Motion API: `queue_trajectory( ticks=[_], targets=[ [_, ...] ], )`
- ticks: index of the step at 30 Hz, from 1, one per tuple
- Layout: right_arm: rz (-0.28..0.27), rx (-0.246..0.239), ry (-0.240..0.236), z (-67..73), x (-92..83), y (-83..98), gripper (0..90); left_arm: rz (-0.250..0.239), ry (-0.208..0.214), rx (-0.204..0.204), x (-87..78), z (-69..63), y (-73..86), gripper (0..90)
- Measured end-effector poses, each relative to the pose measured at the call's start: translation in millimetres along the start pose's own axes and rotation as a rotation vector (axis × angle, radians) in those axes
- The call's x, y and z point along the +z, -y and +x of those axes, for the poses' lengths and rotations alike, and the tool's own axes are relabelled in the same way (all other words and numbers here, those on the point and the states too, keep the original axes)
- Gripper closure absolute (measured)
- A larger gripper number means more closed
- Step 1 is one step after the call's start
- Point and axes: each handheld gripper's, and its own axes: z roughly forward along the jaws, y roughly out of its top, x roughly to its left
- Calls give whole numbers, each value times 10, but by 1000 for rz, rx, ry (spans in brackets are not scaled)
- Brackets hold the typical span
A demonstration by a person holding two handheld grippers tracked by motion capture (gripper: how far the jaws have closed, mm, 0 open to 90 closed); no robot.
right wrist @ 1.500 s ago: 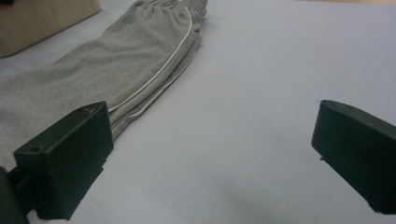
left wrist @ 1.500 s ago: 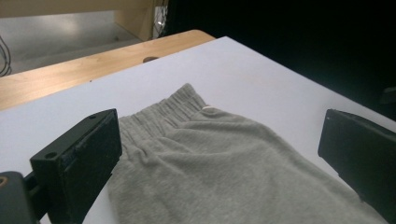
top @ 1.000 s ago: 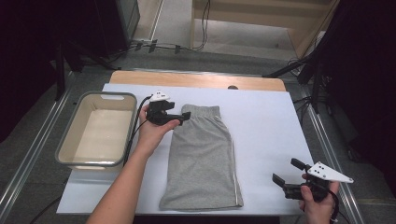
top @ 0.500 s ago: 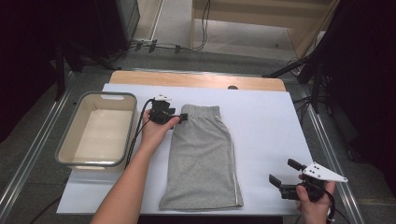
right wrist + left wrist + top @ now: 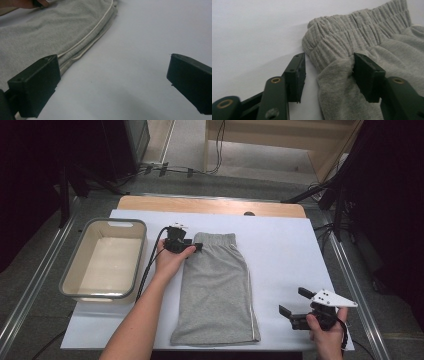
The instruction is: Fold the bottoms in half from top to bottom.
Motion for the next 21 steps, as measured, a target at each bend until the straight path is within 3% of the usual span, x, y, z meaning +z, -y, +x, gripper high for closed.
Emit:
queue_trajectory(
  ticks=[5,7,21],
  targets=[
    [10,-15,-27,35,152,-177,0,9,8,-1,12,-15,3,571],
    [16,-25,-29,50,216,-261,0,5,10,-14,13,-14,4,581],
    [1,-50,-70,13,757,-892,0,4,3,3,14,-19,12,589]
  ],
)
